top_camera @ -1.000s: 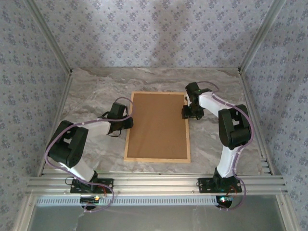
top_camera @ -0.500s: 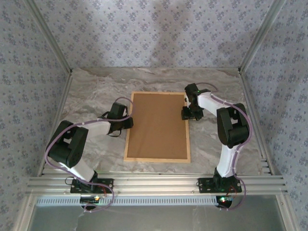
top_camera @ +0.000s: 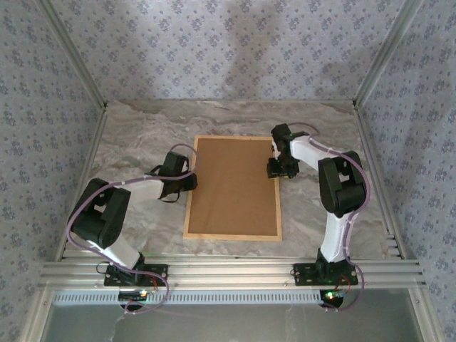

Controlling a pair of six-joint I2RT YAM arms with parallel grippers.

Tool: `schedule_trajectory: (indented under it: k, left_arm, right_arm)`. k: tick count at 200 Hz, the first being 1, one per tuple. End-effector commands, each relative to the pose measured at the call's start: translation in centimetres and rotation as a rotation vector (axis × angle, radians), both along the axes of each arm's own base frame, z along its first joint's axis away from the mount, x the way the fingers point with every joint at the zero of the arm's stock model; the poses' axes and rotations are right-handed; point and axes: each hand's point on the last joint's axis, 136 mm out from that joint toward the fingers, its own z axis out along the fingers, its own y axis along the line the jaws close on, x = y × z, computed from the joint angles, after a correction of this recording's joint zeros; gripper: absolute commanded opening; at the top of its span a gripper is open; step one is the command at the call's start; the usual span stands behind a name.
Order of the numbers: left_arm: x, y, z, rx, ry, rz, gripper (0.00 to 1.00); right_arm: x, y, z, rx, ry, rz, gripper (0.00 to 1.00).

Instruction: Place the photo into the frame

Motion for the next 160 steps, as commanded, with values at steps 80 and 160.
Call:
schedule_trajectory:
  k: [80, 160]
  left_arm:
    - [-3.5, 0.8, -4.0, 0.056, 0.169, -0.032, 0.25]
    - [-3.5, 0.7, -4.0, 0.052, 0.170, -0.030, 0.25]
  right_arm:
    - [-3.9, -2.0, 4.1, -0.003, -0.034, -0.047, 0.54]
    - [-11.5, -1.8, 1.8, 0.031, 0.106, -0.063, 0.53]
